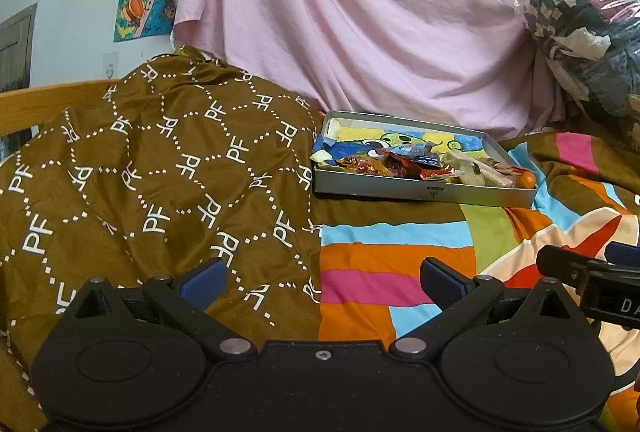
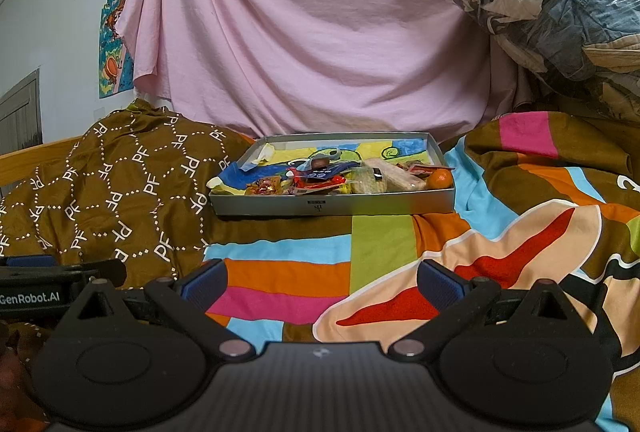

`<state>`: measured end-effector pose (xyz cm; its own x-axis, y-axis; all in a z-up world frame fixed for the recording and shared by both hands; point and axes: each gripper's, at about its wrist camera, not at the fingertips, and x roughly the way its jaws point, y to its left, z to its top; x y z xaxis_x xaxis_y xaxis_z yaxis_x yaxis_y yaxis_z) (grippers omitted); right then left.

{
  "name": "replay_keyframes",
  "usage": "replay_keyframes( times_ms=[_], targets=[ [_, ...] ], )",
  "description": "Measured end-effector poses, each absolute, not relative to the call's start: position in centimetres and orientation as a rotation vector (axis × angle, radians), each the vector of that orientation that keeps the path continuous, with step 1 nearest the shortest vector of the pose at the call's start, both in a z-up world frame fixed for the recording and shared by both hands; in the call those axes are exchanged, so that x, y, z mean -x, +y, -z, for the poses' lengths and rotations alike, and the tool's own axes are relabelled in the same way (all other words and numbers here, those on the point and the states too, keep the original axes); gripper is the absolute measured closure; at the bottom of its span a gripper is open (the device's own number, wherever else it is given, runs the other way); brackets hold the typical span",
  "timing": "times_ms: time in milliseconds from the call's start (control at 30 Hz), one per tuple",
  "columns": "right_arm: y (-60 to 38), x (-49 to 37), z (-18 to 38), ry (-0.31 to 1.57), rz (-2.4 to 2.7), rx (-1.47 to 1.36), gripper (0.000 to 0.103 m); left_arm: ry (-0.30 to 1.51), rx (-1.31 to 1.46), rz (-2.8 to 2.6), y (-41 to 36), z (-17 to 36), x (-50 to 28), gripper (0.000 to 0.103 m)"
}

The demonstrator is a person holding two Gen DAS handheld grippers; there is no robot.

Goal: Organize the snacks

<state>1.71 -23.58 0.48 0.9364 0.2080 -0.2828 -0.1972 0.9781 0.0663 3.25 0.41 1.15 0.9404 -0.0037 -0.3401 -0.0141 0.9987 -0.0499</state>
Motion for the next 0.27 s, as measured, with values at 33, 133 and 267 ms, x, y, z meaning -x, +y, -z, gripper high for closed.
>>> replay_keyframes(
  times_ms=[33, 133, 267],
  targets=[
    [-23.58, -1.71, -0.48, 0.293, -0.207, -0.037, 0.000, 0.350, 0.047, -0.006, 0.34, -1.19, -3.25, 0.001],
    [-23.58, -1.71, -0.49, 0.293, -0.207, -0.037, 0.000, 0.350, 0.045, -0.005, 0.29, -1.26, -3.17, 0.001],
    [-23.56, -1.71, -0.49, 0.294, -0.207, -0.037, 0.000, 0.353, 0.047, -0.007, 0.34, -1.25, -3.22, 0.001]
  ],
)
